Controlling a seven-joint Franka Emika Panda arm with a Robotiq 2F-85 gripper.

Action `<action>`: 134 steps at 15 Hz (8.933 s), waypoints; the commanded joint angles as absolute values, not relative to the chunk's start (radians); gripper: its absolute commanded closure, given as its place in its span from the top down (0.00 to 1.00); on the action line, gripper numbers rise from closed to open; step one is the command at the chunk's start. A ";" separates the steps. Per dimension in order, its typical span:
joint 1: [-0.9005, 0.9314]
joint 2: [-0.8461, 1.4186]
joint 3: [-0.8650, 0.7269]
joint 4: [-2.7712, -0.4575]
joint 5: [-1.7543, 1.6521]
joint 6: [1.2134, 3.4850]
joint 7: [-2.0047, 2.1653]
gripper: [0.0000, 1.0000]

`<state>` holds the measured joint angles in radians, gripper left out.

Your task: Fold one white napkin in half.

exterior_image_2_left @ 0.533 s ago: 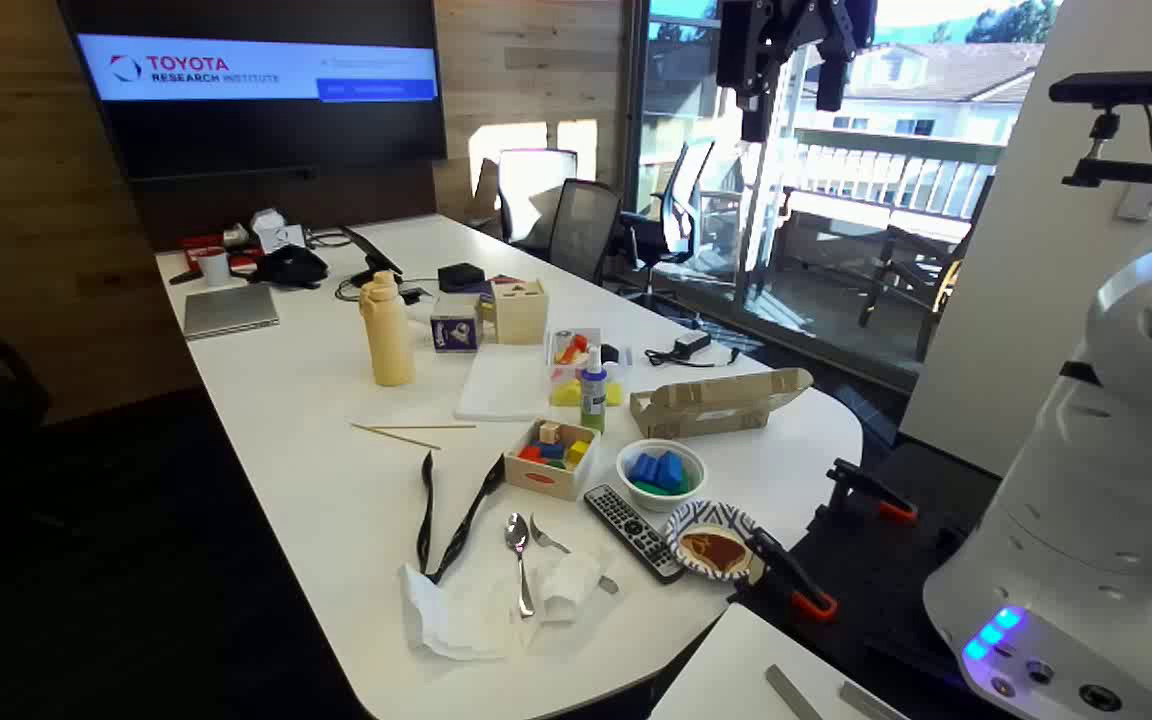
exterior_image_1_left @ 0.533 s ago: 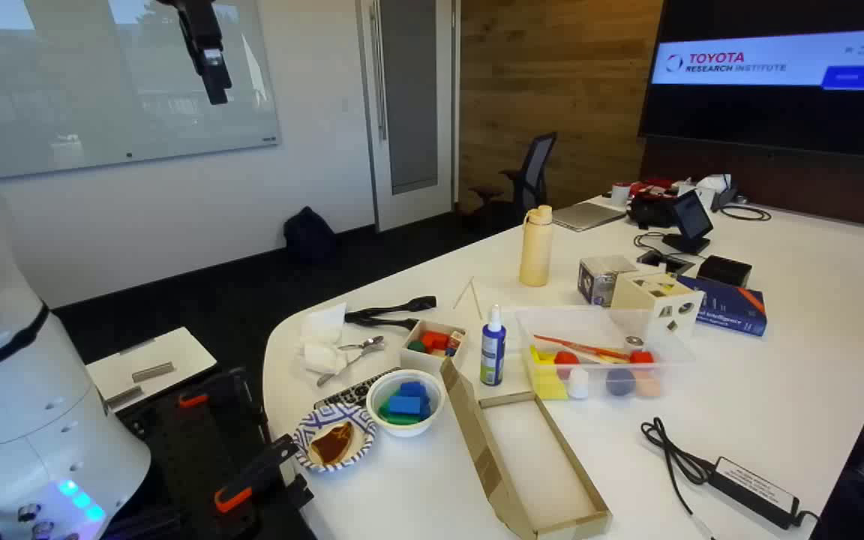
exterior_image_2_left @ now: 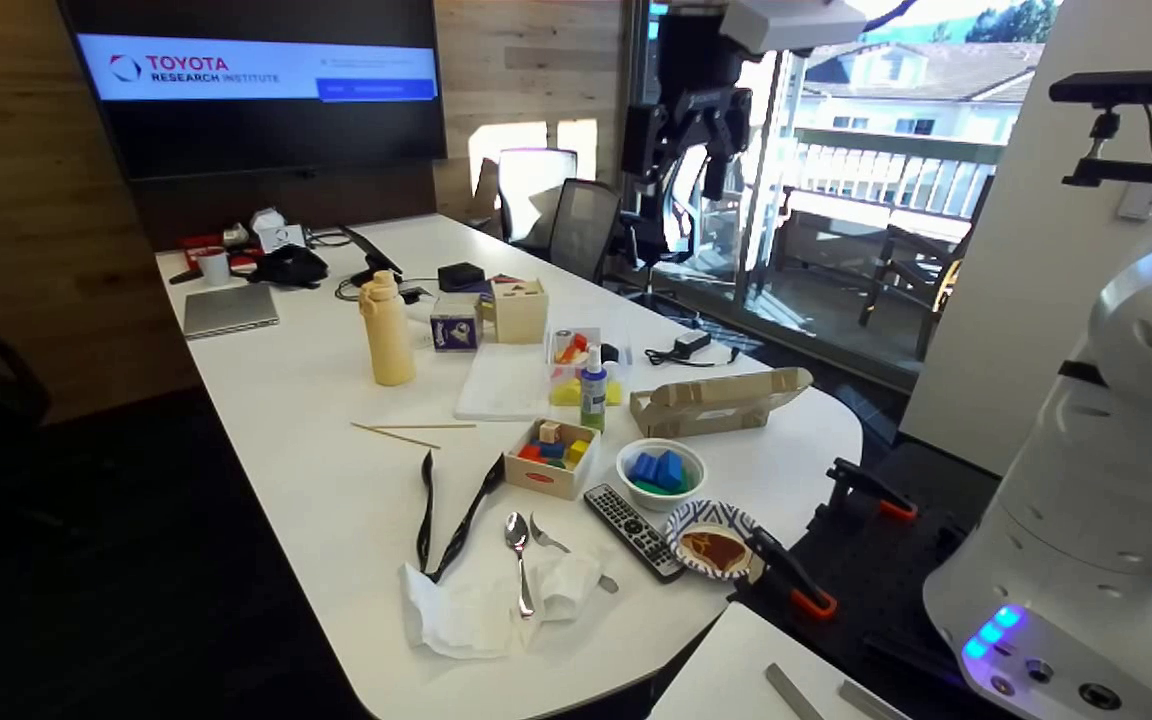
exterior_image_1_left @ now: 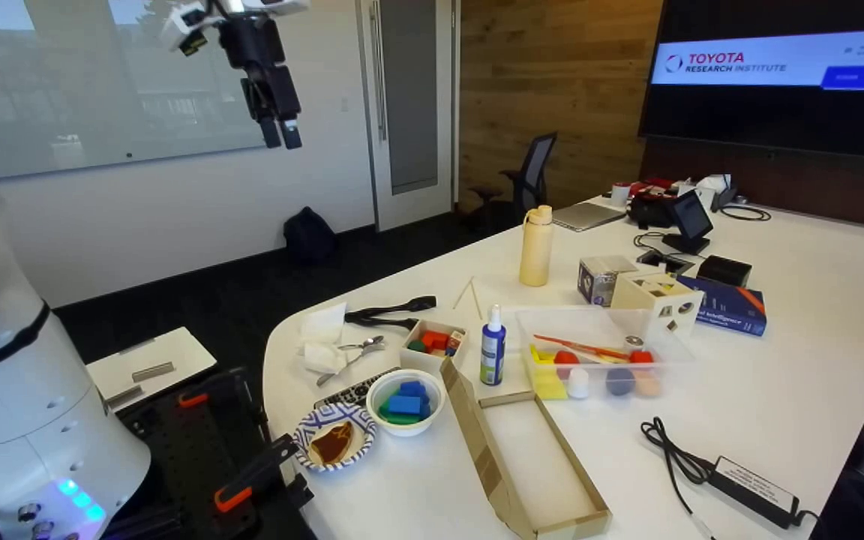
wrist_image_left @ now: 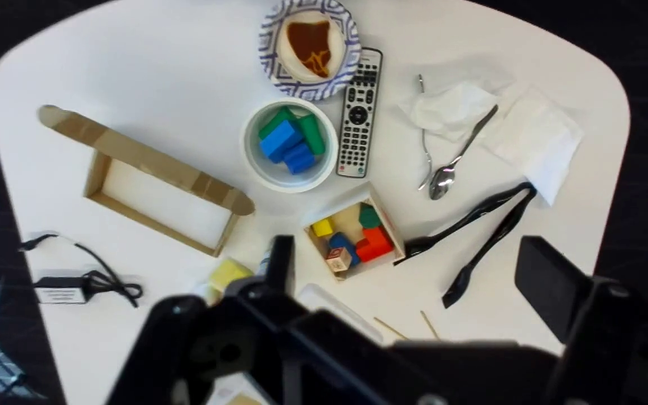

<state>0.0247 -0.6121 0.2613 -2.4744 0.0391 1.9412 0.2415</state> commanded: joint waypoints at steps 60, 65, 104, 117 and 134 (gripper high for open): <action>0.251 1.081 0.200 -1.638 0.125 2.446 0.034 0.42; 0.179 1.054 0.255 -1.674 0.144 2.415 -0.059 0.05; 0.209 1.467 0.281 -0.910 0.501 1.702 0.212 0.00; 0.298 1.423 0.219 -0.983 0.463 1.997 0.583 0.26; 0.402 0.955 0.161 -1.505 0.442 2.239 0.575 1.00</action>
<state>0.3939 1.1121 0.1858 -1.3070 0.4530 2.1961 0.5934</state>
